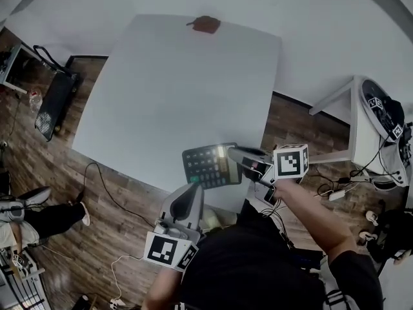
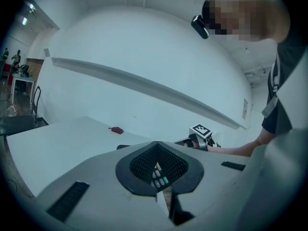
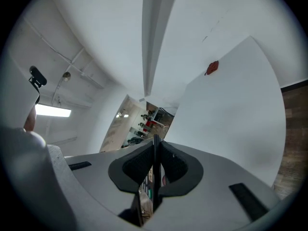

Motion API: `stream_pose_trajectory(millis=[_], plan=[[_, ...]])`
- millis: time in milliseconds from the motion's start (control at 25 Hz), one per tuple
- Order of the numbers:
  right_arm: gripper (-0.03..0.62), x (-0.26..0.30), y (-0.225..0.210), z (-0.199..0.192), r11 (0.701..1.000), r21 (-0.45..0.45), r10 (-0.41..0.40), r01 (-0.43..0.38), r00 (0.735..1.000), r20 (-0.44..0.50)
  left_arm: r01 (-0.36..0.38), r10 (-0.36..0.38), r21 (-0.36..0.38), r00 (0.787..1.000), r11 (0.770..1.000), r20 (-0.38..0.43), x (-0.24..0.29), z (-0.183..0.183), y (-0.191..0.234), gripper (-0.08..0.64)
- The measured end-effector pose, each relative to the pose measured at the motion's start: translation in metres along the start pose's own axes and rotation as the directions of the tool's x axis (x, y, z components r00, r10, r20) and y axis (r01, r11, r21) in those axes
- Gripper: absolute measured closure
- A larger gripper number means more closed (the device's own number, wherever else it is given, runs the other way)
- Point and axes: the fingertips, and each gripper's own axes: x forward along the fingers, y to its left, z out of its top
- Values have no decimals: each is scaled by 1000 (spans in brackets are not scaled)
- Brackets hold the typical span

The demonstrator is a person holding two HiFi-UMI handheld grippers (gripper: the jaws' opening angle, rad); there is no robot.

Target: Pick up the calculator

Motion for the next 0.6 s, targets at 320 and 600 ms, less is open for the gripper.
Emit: stream_pose_trajectory(millis=[320,600], plan=[[539,-19,51,-16,1000,4,16,-17,993,120,58,-60,35,997,998,41,-30,21,-16,554],[538,-35,84,-23,999,-39,20,-12,975,223,101,-106,73,992,992,68,-47,31,-32,554]])
